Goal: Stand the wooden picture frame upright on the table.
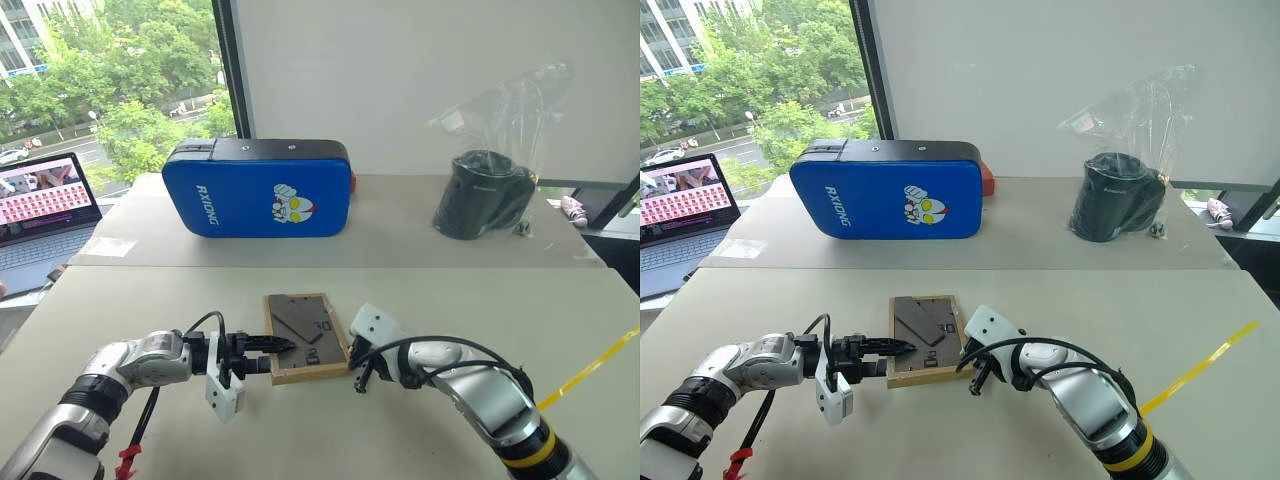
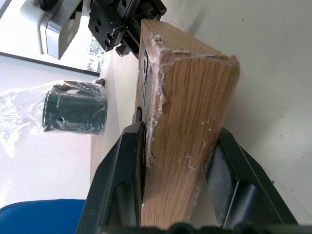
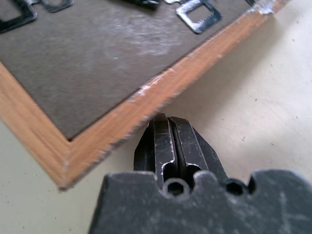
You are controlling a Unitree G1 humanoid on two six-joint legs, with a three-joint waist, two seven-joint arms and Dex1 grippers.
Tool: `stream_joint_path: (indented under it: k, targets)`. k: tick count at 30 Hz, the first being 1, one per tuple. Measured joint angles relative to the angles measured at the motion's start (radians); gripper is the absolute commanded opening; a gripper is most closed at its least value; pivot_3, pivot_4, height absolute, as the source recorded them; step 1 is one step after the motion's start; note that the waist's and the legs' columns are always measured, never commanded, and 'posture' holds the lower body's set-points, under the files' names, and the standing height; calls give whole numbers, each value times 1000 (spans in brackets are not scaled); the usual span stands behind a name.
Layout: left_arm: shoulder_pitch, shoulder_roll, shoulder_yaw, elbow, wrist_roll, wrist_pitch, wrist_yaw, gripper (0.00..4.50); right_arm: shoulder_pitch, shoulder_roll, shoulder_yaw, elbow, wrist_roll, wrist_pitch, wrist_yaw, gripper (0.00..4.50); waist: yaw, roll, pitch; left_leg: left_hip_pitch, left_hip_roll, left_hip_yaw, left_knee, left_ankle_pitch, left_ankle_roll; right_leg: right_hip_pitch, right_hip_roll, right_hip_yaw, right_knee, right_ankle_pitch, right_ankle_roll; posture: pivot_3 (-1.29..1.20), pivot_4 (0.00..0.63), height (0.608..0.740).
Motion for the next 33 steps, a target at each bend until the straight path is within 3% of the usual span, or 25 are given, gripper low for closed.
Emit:
stream_joint_path:
  k: [5,8,13,19,26,33]
  targets:
    - [23,-4,18,-17,22,8,26,1282,-118,-93,-112,135,29,-39,57,0,0,0,0,0,0,0,0,0,0,-1,0,0,0,0,0,0,150,740]
    - [42,-4,35,-34,43,13,45,1282,-252,-64,-137,264,49,-73,101,787,-10,1,1,0,0,0,-1,0,0,-1,0,0,1,0,-1,0,150,740]
    - [56,-5,46,-55,67,24,65,1282,-428,131,-125,387,188,-44,223,2465,-18,1,1,0,0,0,0,0,0,-1,0,0,2,1,-2,0,150,740]
    - [74,-9,46,-83,67,47,77,1282,-550,206,5,627,193,-74,328,4401,-14,2,1,-1,0,-1,-1,0,1,-2,0,0,2,4,-8,0,150,740]
    - [93,-7,50,-113,62,61,78,1282,-578,242,56,837,115,-204,389,4401,-22,2,2,0,0,-1,-1,0,1,-2,0,0,3,4,-8,0,150,740]
    - [108,-2,52,-133,58,67,78,1282,-488,199,-44,606,318,9,504,4401,-20,3,2,-2,0,-1,-1,0,1,-3,0,0,2,5,-9,0,150,740]
